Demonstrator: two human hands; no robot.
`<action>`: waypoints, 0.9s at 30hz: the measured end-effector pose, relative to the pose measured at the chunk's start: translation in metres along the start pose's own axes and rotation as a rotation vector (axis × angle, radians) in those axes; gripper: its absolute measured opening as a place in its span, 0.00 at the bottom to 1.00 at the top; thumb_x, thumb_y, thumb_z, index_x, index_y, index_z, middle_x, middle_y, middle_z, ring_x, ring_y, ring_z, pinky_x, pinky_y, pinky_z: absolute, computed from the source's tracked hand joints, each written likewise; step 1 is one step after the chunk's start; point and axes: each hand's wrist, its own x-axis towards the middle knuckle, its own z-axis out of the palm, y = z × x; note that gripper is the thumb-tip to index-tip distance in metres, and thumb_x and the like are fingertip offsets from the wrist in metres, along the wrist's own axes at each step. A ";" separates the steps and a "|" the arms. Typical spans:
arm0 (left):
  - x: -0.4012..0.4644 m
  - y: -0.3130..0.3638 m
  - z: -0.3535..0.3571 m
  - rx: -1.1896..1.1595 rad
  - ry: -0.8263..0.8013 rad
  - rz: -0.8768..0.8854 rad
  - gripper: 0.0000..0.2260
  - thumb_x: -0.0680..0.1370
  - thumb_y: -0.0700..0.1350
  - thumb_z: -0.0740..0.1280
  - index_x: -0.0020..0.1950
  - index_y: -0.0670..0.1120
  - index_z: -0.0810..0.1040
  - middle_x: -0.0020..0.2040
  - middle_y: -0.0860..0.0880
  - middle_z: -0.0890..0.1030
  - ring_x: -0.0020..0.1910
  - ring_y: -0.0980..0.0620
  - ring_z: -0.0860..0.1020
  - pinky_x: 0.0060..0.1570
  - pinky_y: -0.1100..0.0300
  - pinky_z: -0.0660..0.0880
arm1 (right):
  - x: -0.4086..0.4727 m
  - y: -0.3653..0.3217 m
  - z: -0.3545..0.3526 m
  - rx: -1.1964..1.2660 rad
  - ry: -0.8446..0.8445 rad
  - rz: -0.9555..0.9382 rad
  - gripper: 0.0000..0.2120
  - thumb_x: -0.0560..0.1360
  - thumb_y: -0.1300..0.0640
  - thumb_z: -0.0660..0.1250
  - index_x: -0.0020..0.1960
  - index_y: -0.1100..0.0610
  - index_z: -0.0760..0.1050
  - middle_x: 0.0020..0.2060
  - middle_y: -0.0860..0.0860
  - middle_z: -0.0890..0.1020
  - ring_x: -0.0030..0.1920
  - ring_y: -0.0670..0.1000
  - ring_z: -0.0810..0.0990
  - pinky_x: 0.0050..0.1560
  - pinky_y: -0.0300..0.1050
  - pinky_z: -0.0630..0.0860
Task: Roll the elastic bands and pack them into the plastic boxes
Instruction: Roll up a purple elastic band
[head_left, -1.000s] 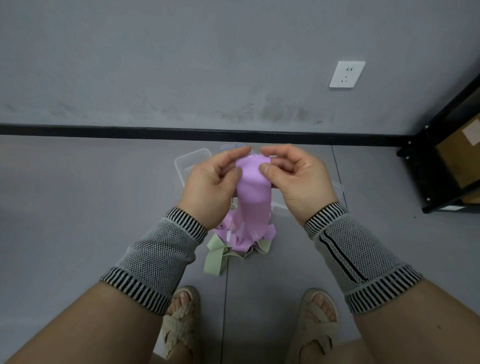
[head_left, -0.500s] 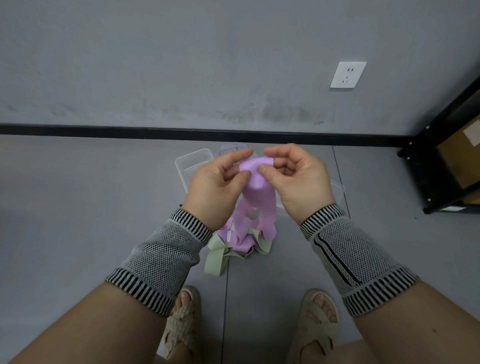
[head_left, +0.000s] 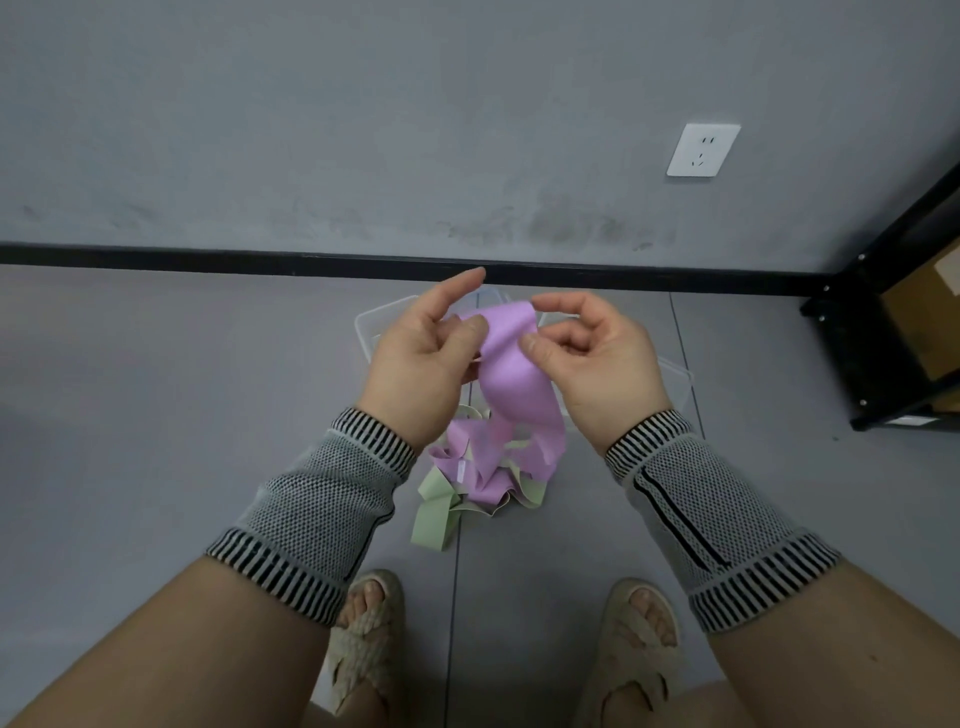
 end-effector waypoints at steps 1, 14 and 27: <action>-0.001 -0.001 0.001 0.043 -0.022 0.012 0.16 0.77 0.41 0.63 0.59 0.60 0.73 0.37 0.40 0.73 0.41 0.46 0.73 0.53 0.39 0.75 | 0.001 0.000 -0.001 0.008 0.035 0.001 0.12 0.73 0.64 0.70 0.49 0.49 0.75 0.29 0.44 0.81 0.34 0.43 0.78 0.44 0.38 0.77; 0.002 -0.009 0.000 0.197 0.026 0.029 0.14 0.77 0.43 0.63 0.58 0.61 0.74 0.31 0.39 0.75 0.35 0.41 0.75 0.49 0.39 0.77 | 0.002 0.001 -0.006 0.024 0.040 0.020 0.12 0.72 0.65 0.71 0.49 0.50 0.76 0.31 0.45 0.82 0.38 0.45 0.81 0.48 0.44 0.80; -0.002 -0.005 0.002 0.117 -0.025 0.080 0.17 0.78 0.37 0.64 0.57 0.58 0.75 0.34 0.34 0.75 0.36 0.47 0.74 0.45 0.46 0.79 | 0.002 0.001 -0.007 0.048 0.029 0.022 0.12 0.72 0.64 0.70 0.49 0.49 0.76 0.29 0.44 0.81 0.37 0.46 0.80 0.49 0.47 0.80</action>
